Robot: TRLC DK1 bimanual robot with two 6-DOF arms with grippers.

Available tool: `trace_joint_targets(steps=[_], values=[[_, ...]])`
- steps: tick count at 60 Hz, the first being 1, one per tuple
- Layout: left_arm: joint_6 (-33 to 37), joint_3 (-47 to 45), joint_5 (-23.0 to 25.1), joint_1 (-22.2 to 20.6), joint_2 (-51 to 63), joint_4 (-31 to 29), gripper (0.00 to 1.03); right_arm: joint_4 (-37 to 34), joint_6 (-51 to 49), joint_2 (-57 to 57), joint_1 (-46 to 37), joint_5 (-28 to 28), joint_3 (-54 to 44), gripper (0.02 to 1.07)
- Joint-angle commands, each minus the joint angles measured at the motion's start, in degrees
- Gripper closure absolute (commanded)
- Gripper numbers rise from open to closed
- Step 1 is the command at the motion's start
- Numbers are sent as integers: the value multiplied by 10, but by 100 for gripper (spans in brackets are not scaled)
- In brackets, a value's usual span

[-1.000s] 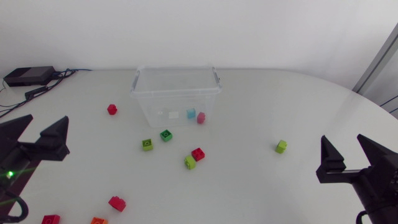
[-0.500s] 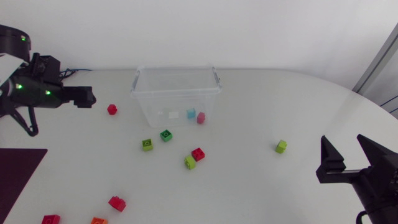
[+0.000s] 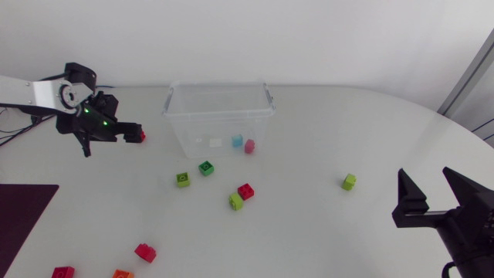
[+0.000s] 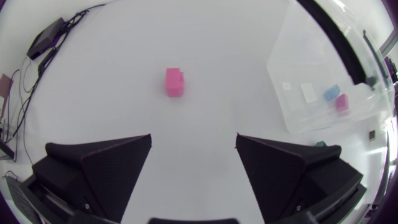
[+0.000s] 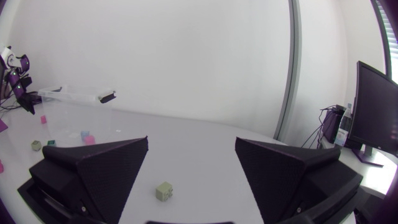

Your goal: Pick up the duplo bricks and place them in the container

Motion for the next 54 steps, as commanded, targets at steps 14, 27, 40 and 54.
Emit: trace_joint_targets(steps=[14, 27, 40, 54], values=[[8, 74, 18, 28, 138, 85, 9, -9, 5, 10, 5, -5, -4, 6], [-1, 89, 27, 28, 164, 136, 20, -9, 5, 16, 9, -5, -4, 6], [-10, 93, 48, 20, 193, 181, 38, -9, 5, 16, 10, -5, -4, 6], [-17, 89, 62, 27, 211, 227, 59, -9, 5, 18, 13, -5, -4, 7]])
